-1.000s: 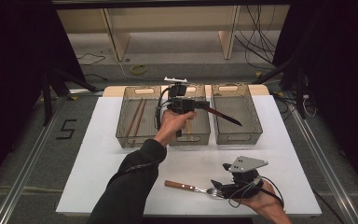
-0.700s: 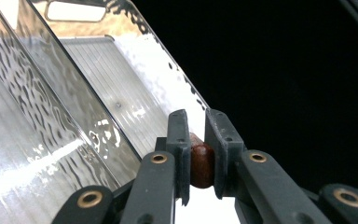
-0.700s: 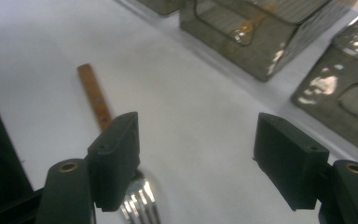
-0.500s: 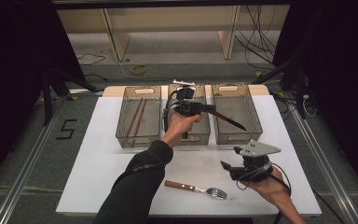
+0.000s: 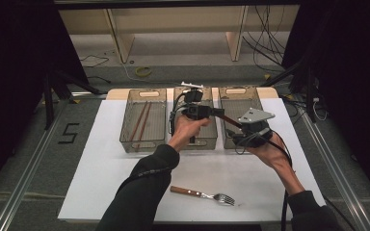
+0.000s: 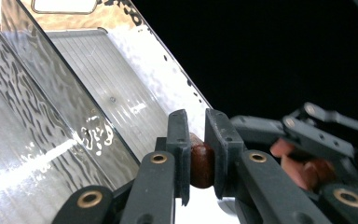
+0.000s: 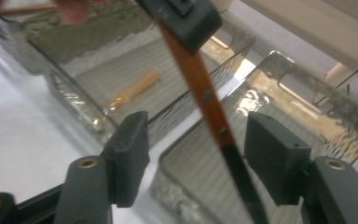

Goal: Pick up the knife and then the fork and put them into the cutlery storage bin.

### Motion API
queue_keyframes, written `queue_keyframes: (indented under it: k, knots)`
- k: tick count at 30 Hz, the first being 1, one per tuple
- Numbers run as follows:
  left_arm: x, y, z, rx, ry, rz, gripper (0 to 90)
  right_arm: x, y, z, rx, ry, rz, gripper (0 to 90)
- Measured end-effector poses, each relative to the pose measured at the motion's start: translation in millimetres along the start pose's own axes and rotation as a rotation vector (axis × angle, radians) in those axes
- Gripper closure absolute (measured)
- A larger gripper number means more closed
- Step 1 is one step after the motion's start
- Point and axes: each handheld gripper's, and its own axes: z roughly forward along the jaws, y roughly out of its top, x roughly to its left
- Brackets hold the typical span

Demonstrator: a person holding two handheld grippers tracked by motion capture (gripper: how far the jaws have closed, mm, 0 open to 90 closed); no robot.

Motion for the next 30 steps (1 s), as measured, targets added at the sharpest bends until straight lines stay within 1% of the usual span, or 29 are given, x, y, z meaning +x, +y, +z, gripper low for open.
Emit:
queue_keyframes:
  k: [1,4,6,9,10,13,14,16,18,19,20,21,22,23,25,26,28,29,30]
  knots:
    - [-0.1,0.0,-0.5,-0.001,0.001,0.002,80.0,-1.9,2.2,3.9,0.015,0.005,-0.010,44.2]
    - [-0.6,0.6,-1.9,0.000,-0.001,0.008,79.9,-5.7,6.7,14.6,0.046,0.000,-0.046,48.0]
    - [-0.9,1.4,-2.6,0.002,-0.002,0.010,79.9,-7.0,8.8,19.8,0.051,-0.002,-0.065,51.2]
    - [-2.0,2.2,-2.8,0.003,-0.008,0.014,79.9,-7.7,10.7,25.1,0.048,0.005,-0.077,57.2]
    - [-2.4,2.4,-2.7,0.004,-0.007,0.018,79.9,-7.5,11.2,26.5,0.048,-0.003,-0.089,60.1]
    - [-2.9,3.1,-3.1,-0.001,-0.002,0.021,79.8,-7.5,12.3,29.2,0.031,0.005,-0.108,68.6]
    - [-2.5,3.5,-3.2,-0.003,0.001,0.018,79.8,-7.2,12.5,29.9,0.026,0.006,-0.116,69.8]
    - [-0.7,4.0,-4.2,-0.008,0.003,0.014,79.6,-6.1,13.1,31.6,0.025,0.009,-0.153,72.2]
    - [0.8,4.5,-5.8,-0.036,0.002,0.005,78.9,-4.2,13.8,33.2,0.021,0.014,-0.186,75.4]
    - [1.5,5.0,-7.0,-0.044,0.006,-0.002,75.6,-3.2,14.4,34.0,0.022,0.023,-0.190,77.0]
    - [2.1,5.4,-8.5,-0.052,0.014,-0.009,69.3,-3.4,15.3,35.0,0.021,0.029,-0.183,77.1]
    - [3.1,5.8,-10.8,-0.062,0.026,-0.009,62.3,-4.0,15.8,35.4,0.018,0.022,-0.191,77.2]
    - [4.3,5.8,-13.6,-0.080,0.033,-0.012,58.3,-5.5,16.4,35.7,0.019,0.026,-0.194,77.3]
    - [6.4,5.9,-17.1,-0.095,0.032,-0.019,56.2,-7.5,16.8,35.6,0.017,0.023,-0.191,77.3]
    - [9.2,5.7,-24.7,-0.118,0.022,-0.031,49.2,-13.7,18.0,36.5,0.009,0.014,-0.178,77.3]
    - [9.5,5.2,-29.1,-0.136,0.015,-0.029,47.1,-18.4,18.7,37.5,0.016,0.006,-0.165,77.3]
    - [8.9,3.8,-38.7,-0.154,0.018,0.002,44.8,-30.4,20.0,40.7,0.030,-0.004,-0.121,77.2]
    - [8.1,3.0,-43.7,-0.162,0.017,0.014,42.8,-37.1,20.3,42.3,0.040,-0.007,-0.097,77.3]
    - [7.5,2.0,-49.0,-0.168,0.013,0.027,41.3,-42.3,20.6,44.1,0.044,-0.015,-0.059,77.3]
